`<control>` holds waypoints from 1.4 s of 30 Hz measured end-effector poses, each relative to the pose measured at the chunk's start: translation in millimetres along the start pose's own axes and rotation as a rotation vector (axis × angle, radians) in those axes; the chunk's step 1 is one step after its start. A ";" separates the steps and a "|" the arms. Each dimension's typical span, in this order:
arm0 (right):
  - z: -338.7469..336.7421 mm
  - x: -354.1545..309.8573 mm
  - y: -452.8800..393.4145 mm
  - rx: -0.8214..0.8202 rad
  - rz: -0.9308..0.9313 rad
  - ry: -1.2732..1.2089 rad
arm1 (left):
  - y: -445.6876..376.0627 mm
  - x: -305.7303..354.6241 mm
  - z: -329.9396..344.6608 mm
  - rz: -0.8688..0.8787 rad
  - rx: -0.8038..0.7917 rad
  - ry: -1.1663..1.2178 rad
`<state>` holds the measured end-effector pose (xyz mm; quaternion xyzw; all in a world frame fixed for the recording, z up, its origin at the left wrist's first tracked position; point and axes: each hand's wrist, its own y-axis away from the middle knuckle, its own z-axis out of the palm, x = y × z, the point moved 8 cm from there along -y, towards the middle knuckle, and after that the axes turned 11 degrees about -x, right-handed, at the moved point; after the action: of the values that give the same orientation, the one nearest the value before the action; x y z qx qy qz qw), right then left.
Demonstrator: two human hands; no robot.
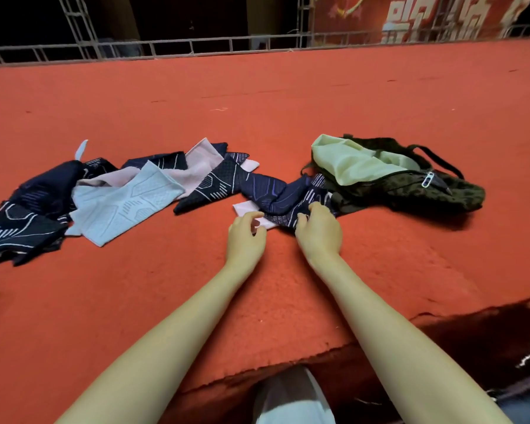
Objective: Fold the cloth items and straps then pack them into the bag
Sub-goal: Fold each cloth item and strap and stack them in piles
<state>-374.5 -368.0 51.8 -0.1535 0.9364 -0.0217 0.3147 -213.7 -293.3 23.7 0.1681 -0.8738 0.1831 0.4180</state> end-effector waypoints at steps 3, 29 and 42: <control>-26.1 -14.0 16.7 0.155 -0.166 -0.068 | 11.9 -2.7 -7.9 0.010 0.008 0.053; 57.8 -177.0 183.5 -0.643 -0.427 -0.954 | 190.3 -12.6 -206.6 0.160 0.434 0.525; 73.1 -136.4 141.1 -0.846 -0.132 -0.846 | 154.0 -45.8 -263.6 0.062 0.324 0.150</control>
<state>-266.6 -188.5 53.4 -0.3185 0.6457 0.3964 0.5697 -78.9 -30.5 113.6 0.1921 -0.8040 0.3461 0.4438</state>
